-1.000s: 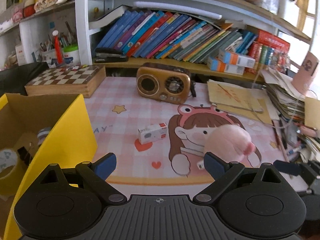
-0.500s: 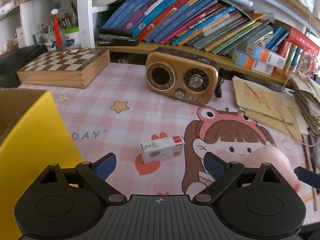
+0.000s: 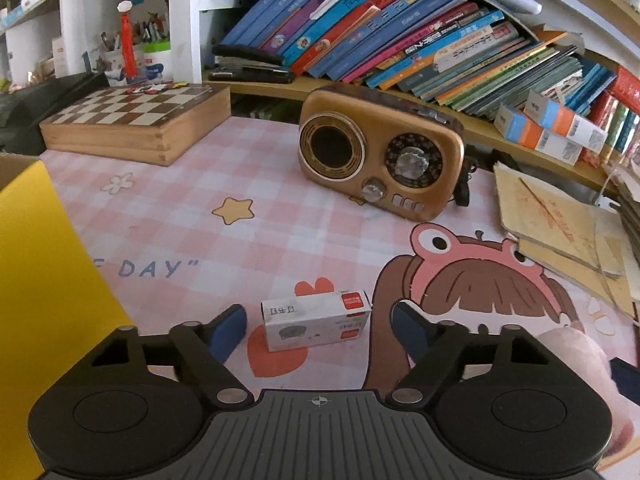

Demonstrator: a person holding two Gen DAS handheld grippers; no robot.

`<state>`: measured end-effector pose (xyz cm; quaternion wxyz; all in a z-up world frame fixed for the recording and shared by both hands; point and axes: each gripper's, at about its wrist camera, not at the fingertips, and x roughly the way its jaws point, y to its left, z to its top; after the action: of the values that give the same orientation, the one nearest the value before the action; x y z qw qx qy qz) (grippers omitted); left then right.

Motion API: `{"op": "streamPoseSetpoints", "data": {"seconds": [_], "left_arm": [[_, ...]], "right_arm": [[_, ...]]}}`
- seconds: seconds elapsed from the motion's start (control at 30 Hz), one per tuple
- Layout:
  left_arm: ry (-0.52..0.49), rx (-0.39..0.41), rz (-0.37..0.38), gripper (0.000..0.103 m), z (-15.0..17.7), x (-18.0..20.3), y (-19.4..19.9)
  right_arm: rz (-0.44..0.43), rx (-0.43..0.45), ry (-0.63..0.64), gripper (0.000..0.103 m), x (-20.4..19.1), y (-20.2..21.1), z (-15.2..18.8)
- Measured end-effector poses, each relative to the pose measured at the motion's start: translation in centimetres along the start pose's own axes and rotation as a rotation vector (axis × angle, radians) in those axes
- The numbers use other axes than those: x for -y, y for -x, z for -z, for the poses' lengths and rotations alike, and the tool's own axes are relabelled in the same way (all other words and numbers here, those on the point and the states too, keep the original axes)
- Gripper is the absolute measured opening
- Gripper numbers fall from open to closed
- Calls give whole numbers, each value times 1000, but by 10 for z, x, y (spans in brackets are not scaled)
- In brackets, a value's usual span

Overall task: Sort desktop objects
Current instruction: 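Grasp the pink plush pig with the right gripper while the left grasps the small white box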

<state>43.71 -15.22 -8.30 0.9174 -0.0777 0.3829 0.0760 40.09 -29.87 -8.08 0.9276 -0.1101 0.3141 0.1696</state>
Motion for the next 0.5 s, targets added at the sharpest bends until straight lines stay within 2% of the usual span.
{"op": "streamPoseSetpoints", "data": {"seconds": [0.03, 0.1, 0.27, 0.43, 0.5], "left_arm": [[4, -3, -3, 61, 0, 0, -2], [-3, 7, -17, 55, 1, 1, -4], [-23, 30, 14, 54, 2, -2, 5], [-39, 83, 69, 54, -1, -5, 37], [-35, 98, 95, 54, -2, -8, 52]], "right_arm": [[1, 0, 4, 103, 0, -1, 0], [5, -3, 12, 103, 0, -4, 0], [7, -10, 20, 103, -1, -9, 0], [-6, -15, 1, 103, 2, -10, 1], [-7, -13, -1, 99, 2, -10, 1]]}}
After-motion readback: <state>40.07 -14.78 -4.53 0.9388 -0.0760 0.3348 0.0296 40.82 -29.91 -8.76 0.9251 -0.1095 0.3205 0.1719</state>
